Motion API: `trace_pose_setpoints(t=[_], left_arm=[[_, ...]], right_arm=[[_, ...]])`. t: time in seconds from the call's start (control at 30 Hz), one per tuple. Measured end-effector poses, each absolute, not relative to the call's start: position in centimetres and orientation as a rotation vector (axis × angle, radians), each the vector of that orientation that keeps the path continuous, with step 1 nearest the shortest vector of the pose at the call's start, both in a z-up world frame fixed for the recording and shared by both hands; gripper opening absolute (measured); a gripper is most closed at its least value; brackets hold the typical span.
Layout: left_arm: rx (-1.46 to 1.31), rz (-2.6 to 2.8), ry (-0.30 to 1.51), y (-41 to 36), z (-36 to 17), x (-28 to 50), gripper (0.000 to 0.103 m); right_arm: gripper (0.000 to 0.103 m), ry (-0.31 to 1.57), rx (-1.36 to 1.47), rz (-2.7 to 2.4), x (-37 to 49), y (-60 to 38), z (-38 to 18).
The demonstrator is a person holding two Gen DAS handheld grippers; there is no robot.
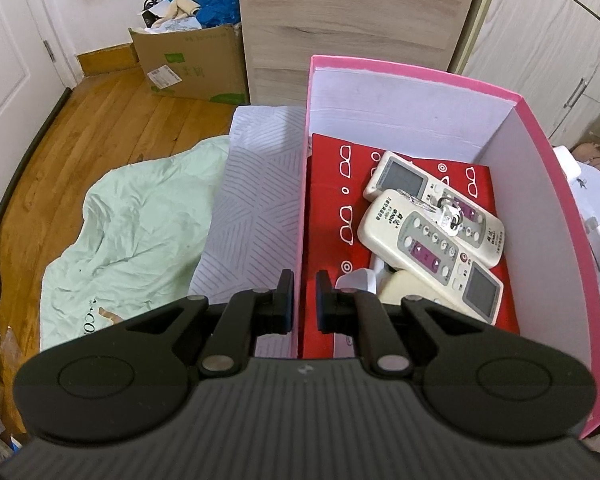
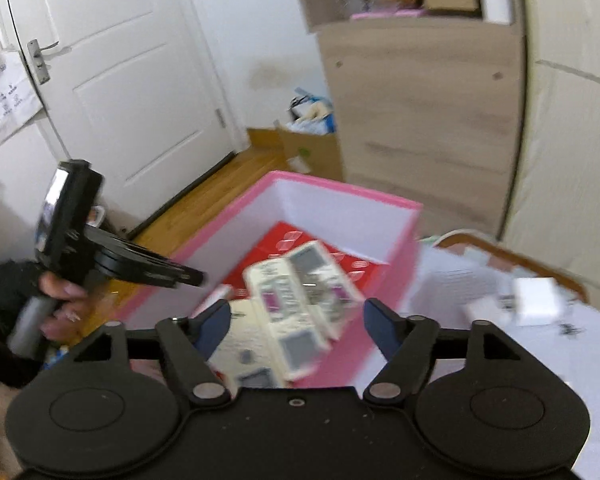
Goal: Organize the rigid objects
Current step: 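Lower the white remote into the box and open the right tool, then grasp the silver key ring on the sheet with the right tool, then carry the key ring over the pink box with the right tool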
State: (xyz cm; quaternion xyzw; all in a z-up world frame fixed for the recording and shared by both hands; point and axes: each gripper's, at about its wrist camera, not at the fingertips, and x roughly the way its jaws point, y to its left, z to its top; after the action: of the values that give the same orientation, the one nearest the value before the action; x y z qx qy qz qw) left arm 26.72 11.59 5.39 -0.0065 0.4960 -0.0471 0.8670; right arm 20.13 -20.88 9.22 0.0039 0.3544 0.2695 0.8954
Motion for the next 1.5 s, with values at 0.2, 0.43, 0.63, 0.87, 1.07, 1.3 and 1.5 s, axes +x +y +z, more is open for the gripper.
trace_pose_setpoints(t=[0.2, 0.43, 0.63, 0.87, 1.07, 1.3, 1.5], left_arm=[[-0.012, -0.097, 1.037, 11.6, 5.4, 26.7, 0.008], [-0.011, -0.091, 1.038, 11.6, 5.5, 26.7, 0.008], [-0.023, -0.074, 1.042, 11.6, 5.6, 26.8, 0.009], [-0.022, -0.076, 1.041, 11.3, 5.6, 26.8, 0.009], [0.001, -0.073, 1.035, 11.4, 5.6, 26.7, 0.009], [0.003, -0.075, 1.034, 11.4, 5.6, 26.8, 0.009], [-0.011, -0.079, 1.037, 11.3, 5.6, 26.8, 0.009]], right_arm=[[0.082, 0.816, -0.009, 0.446, 20.7, -25.1, 5.5], [0.066, 0.974, -0.064, 0.431, 22.1, -25.6, 0.1], [0.04, 1.035, -0.066, 0.395, 23.4, -25.4, -2.3], [0.006, 0.961, 0.015, 0.376, 23.3, -26.9, -0.4], [0.006, 0.875, 0.036, 0.416, 22.3, -26.4, 1.8], [0.006, 0.694, 0.088, 0.474, 20.3, -25.6, 6.7], [0.006, 0.549, 0.148, 0.58, 19.0, -23.5, 10.6]])
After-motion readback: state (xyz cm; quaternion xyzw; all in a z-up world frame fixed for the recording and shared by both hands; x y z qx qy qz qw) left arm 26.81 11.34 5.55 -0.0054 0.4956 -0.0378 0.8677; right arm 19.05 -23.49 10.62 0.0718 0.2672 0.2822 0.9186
